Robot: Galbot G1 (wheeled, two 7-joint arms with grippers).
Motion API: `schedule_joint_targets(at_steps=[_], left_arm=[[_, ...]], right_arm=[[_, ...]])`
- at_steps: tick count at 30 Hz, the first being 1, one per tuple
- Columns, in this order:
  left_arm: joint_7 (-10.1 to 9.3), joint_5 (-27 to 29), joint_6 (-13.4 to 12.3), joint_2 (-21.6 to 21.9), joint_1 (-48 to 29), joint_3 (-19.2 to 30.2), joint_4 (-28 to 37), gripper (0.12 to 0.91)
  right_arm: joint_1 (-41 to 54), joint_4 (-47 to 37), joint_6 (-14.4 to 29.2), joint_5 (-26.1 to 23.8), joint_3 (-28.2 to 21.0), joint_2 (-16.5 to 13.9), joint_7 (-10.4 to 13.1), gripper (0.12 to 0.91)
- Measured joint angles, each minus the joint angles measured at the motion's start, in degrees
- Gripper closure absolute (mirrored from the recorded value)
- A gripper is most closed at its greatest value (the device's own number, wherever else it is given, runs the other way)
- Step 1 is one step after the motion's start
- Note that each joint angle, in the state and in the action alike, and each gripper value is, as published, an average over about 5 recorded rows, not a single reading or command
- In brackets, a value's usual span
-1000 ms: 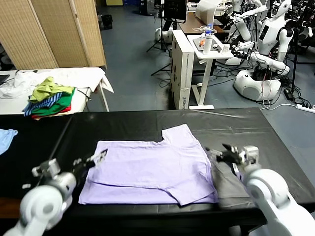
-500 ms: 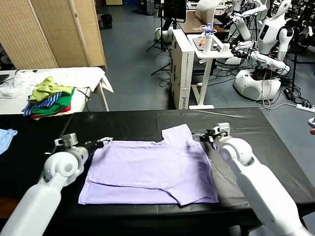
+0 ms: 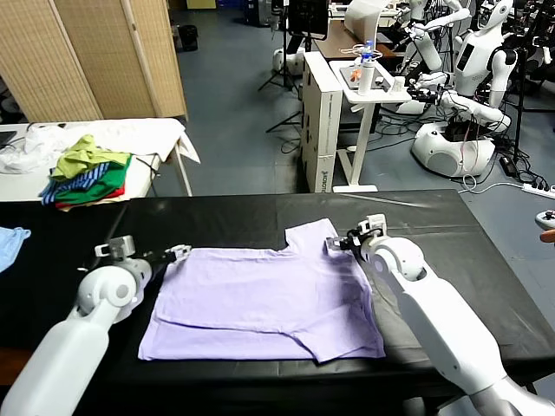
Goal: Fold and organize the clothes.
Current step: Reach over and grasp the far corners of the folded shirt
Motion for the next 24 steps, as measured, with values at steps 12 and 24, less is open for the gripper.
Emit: schedule_joint_targets(at_steps=[12,24], left_arm=[[1.31,1.78,-0.55,-0.69,-0.45,0.14,1.94,0.627],[1.29,1.54,-1.05,-0.72,0.87,-0.43,0.21,0.884]], right_arm=[[-0.39,-0.55,0.09,-0.15,0.07,0.51,-0.27,0.772],[-2.37,2.39,2.06,-0.36,1.46,-0.24,-0.81,0.885]])
